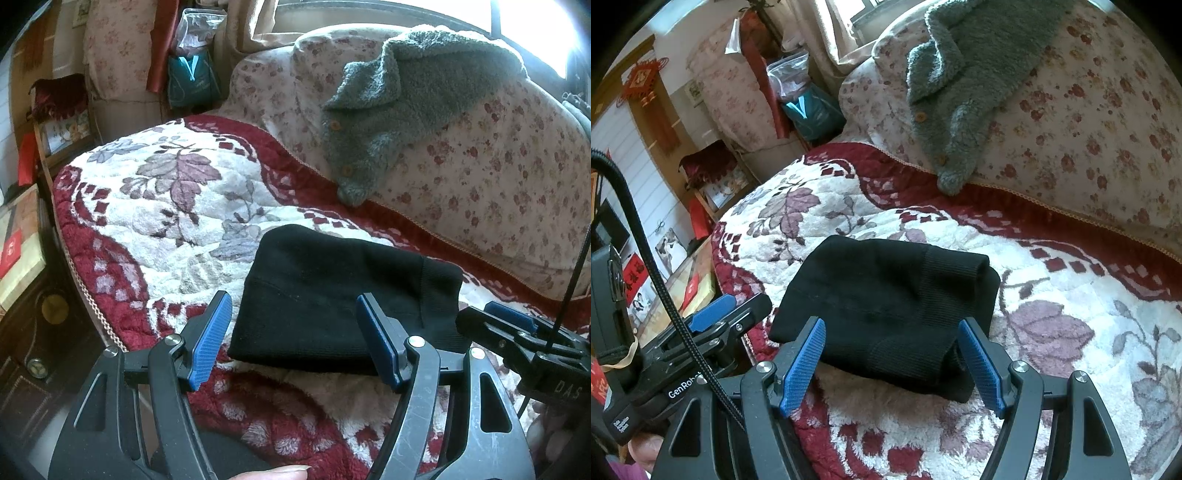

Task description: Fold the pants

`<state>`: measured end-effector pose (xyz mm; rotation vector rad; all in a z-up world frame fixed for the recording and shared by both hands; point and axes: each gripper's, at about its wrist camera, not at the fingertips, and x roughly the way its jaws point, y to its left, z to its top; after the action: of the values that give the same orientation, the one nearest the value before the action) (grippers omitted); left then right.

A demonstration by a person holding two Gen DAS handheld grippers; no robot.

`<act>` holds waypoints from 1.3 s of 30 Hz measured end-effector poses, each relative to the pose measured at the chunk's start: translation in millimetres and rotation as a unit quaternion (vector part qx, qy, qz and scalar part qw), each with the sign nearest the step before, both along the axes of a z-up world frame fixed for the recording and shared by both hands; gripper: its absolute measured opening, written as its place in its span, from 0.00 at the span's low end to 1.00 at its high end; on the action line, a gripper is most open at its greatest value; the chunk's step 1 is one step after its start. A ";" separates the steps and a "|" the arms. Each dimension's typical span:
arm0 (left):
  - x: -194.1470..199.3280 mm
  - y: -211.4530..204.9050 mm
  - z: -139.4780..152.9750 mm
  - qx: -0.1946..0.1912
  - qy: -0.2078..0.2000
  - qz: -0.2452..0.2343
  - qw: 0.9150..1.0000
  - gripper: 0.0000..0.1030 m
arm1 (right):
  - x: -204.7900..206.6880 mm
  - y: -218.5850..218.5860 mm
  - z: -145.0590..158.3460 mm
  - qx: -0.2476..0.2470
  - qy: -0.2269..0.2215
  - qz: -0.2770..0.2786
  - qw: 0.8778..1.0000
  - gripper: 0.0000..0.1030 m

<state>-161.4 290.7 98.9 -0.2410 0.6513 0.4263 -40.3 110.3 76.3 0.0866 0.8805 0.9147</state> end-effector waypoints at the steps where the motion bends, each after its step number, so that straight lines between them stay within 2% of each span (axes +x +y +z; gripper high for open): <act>1: 0.2 0.0 -0.2 -0.001 0.000 0.000 1.000 0.69 | 0.4 0.6 -1.4 0.000 0.001 0.000 1.000 0.70; 30: 0.5 -1.3 -0.1 -0.002 0.001 -0.002 1.000 0.69 | -2.3 -0.2 -7.9 -0.003 0.006 0.001 1.000 0.70; 39: -1.3 -3.3 1.6 0.016 -0.002 -0.005 1.000 0.69 | -1.4 0.7 -6.5 -0.002 0.007 0.000 1.000 0.70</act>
<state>-162.7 287.4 100.5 -0.2082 0.6409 0.4265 -41.7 111.0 69.9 0.0895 0.8949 0.9136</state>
